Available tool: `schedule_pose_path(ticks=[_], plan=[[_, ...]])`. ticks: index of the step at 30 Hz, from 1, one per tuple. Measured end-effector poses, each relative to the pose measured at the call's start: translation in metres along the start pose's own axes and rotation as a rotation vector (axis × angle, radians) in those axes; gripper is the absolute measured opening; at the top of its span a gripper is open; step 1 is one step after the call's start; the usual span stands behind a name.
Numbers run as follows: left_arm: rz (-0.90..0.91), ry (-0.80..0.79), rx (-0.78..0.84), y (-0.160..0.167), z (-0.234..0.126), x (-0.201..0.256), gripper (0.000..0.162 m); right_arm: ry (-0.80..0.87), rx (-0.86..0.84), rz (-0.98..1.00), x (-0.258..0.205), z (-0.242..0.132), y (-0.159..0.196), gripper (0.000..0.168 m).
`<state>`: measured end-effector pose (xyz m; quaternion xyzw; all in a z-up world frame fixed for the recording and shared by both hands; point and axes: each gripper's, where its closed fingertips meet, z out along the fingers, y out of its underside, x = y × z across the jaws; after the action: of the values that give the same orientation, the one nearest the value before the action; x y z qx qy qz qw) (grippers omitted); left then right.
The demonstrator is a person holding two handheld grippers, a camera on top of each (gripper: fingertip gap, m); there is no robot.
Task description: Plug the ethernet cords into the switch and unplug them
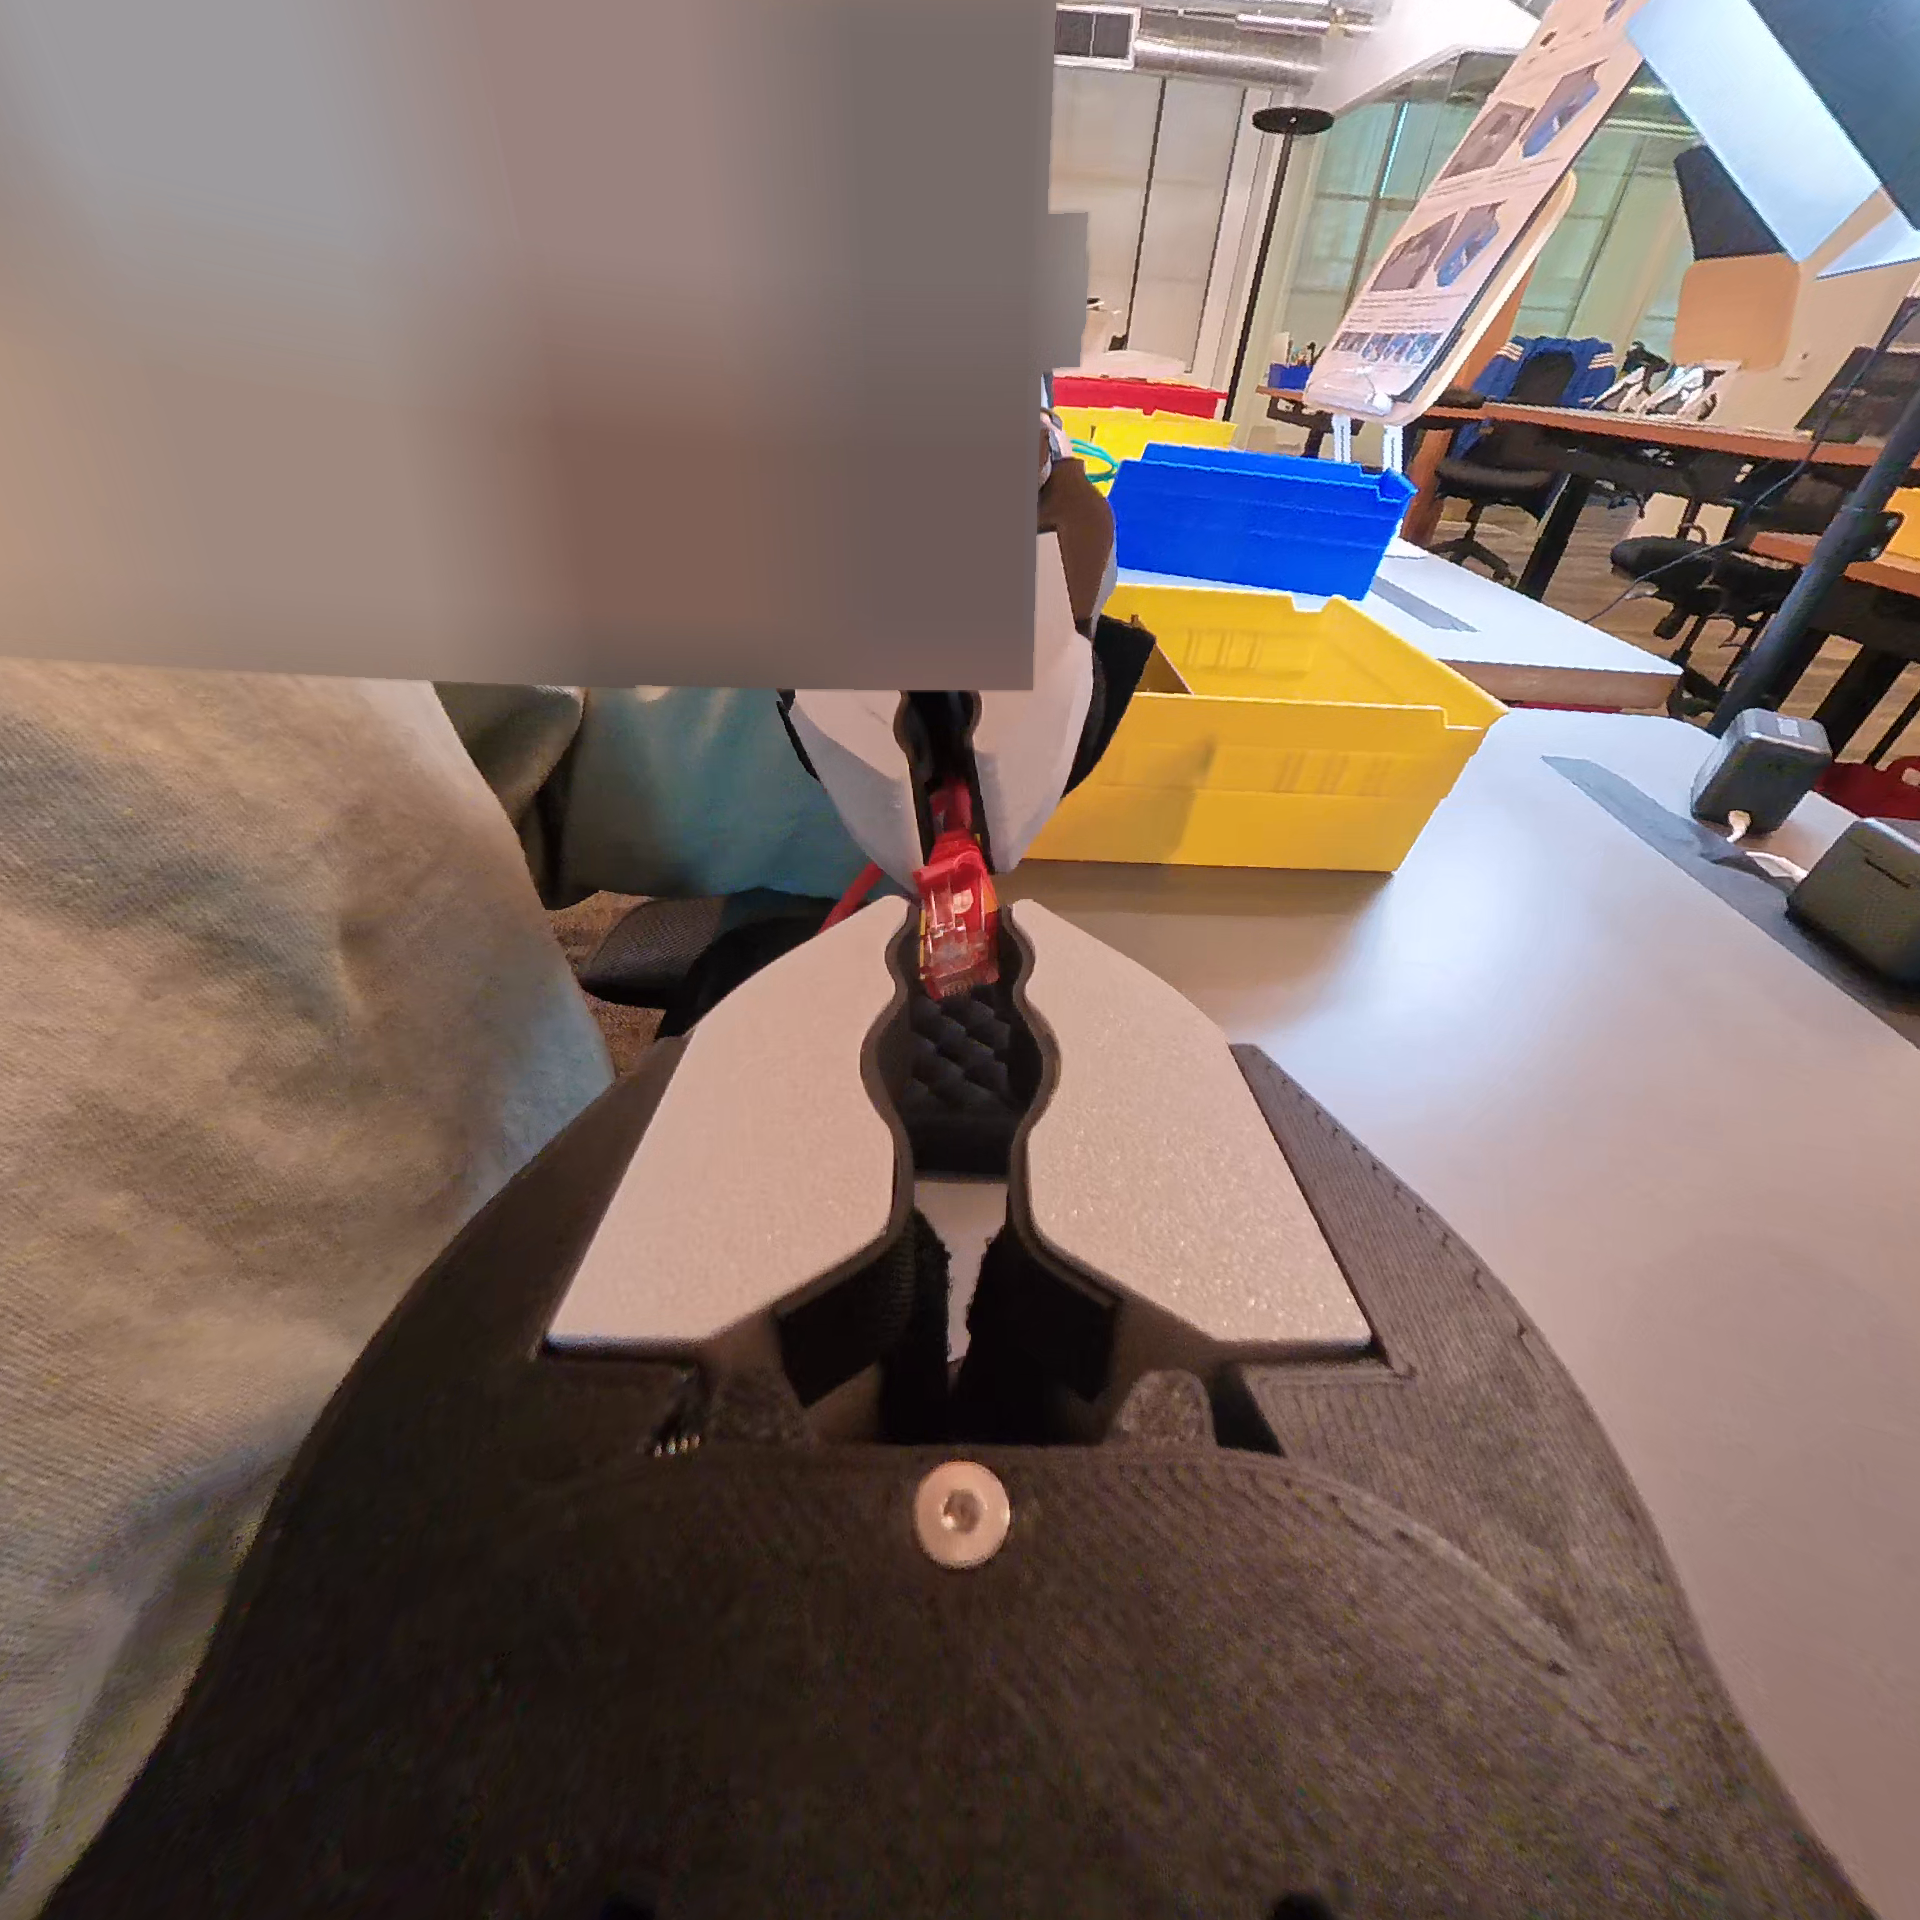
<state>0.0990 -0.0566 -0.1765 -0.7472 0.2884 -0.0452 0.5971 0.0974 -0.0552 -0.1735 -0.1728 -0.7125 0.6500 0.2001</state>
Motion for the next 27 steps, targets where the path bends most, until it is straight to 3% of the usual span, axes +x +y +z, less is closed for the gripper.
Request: schedule_pose_path(ticks=[2,5,10,12,16,27], plan=[[-0.023,-0.004,-0.02,0.002,0.0,0.001,0.01,-0.001,-0.021,-0.01,-0.001,-0.003,-0.001,0.014],[-0.03,-0.078,-0.088,0.012,-0.008,-0.007,0.01,0.088,-0.136,0.006,0.012,-0.026,0.001,0.061],[-0.085,-0.122,-0.053,0.015,-0.021,-0.007,0.01,0.251,-0.755,0.128,0.033,-0.075,0.064,0.105],[-0.092,-0.128,-0.03,0.016,-0.022,-0.007,0.01,0.271,-0.982,0.177,0.034,-0.085,0.089,0.109],[-0.09,-0.152,-0.01,0.019,-0.022,-0.007,0.01,0.221,-1.162,0.221,0.035,-0.078,0.118,0.109],[-0.114,-0.151,0.06,0.018,-0.028,-0.008,0.01,0.182,-1.338,0.287,0.037,-0.083,0.155,0.1]])
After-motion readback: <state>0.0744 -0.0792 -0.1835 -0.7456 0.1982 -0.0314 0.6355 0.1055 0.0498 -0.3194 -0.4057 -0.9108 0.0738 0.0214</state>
